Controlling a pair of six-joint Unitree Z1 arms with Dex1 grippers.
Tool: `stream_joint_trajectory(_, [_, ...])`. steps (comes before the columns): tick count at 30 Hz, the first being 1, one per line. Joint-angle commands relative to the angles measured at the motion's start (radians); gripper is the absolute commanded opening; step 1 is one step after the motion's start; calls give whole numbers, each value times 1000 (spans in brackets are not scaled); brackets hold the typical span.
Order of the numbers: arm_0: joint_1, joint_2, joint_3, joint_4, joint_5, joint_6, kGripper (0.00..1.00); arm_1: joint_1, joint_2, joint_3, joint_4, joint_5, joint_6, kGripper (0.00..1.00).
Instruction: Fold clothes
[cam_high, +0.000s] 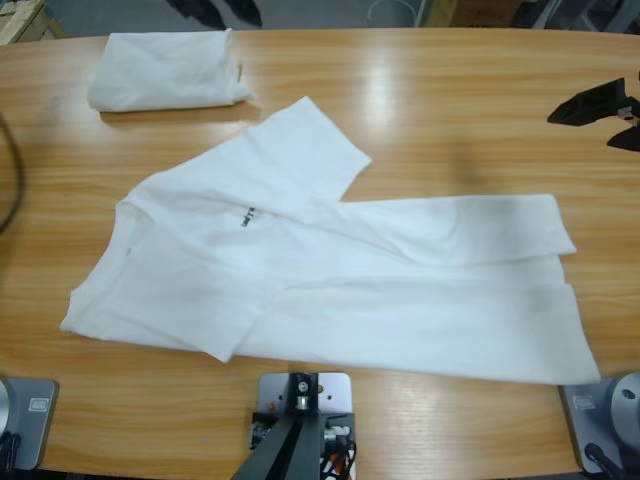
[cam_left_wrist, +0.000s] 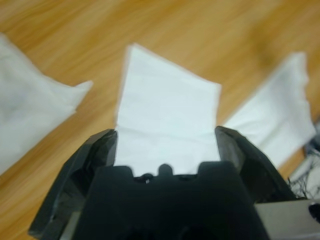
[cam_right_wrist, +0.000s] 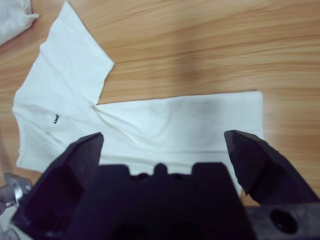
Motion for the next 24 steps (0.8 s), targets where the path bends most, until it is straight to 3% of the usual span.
stream_joint_trajectory(1, [-20,305,-313,110,134,-128,734,-26,67,126,-127,99,-15,991])
stream_joint_trajectory(5, [-14,411,-409,112,52,-141,747,-26,90,176,-179,106,-15,991])
stream_joint_trajectory(11, [-32,479,-536,112,57,-146,757,-26,118,223,-233,119,-11,987])
stream_joint_trajectory(16, [-35,500,-546,114,37,-154,757,-26,139,224,-254,122,-6,987])
stream_joint_trajectory(24, [-35,541,-550,112,-109,-183,747,-26,151,230,-266,125,-2,987])
